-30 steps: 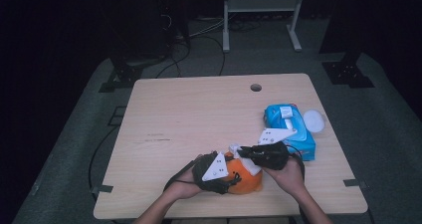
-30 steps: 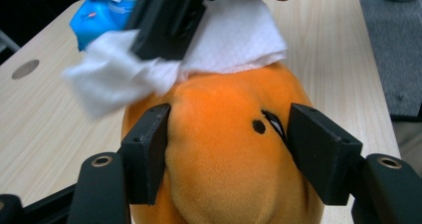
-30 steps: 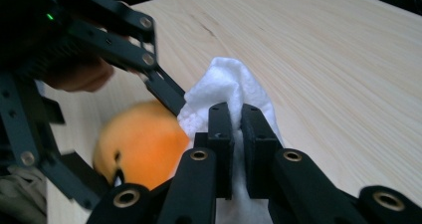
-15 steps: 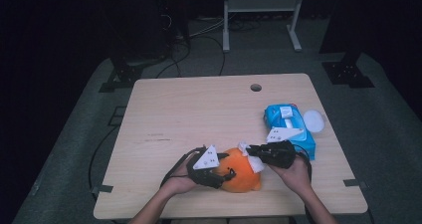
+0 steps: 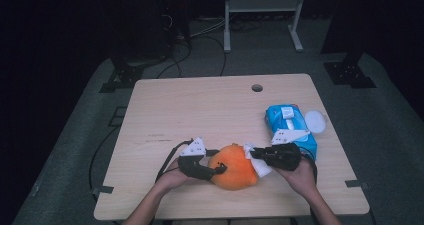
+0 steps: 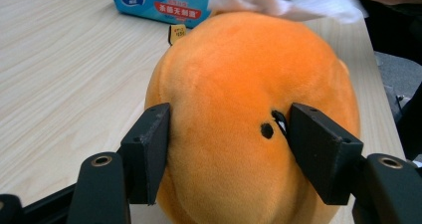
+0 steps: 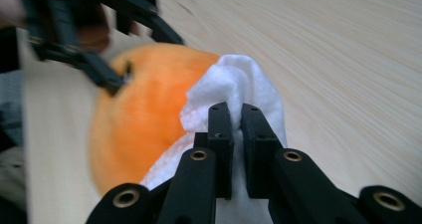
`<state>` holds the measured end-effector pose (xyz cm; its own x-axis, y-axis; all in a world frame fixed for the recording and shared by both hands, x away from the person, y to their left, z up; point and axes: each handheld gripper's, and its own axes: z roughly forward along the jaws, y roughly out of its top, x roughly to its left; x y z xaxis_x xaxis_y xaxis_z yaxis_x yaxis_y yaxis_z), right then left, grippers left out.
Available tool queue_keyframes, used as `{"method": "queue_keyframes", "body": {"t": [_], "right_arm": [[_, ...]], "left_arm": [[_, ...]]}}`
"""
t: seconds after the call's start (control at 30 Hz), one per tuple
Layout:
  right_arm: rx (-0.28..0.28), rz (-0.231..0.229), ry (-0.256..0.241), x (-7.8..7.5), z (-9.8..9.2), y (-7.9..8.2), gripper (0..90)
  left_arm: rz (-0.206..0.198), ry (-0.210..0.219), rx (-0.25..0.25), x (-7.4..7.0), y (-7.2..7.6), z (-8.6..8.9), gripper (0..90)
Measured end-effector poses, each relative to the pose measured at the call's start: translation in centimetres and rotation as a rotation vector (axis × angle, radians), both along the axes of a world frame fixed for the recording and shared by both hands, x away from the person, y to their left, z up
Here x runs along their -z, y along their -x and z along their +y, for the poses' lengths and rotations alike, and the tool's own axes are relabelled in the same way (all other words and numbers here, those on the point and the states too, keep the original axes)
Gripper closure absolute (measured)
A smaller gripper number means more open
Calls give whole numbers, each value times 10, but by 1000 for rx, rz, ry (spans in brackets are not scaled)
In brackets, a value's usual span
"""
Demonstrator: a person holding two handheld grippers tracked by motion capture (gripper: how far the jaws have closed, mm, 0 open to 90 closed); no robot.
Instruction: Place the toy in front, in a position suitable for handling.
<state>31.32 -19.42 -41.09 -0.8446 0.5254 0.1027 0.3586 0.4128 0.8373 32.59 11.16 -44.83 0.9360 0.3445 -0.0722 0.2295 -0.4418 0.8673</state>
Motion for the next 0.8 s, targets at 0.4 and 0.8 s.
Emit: {"method": "queue_keyframes", "body": {"t": [0.4, 0.8], "right_arm": [[1, 15, 41, 8, -5, -5, 835], [-166, -18, 53, 1, 11, 10, 833]], "left_arm": [[29, 17, -14, 2, -5, 6, 331], [33, 17, -28, 3, -6, 8, 318]]}}
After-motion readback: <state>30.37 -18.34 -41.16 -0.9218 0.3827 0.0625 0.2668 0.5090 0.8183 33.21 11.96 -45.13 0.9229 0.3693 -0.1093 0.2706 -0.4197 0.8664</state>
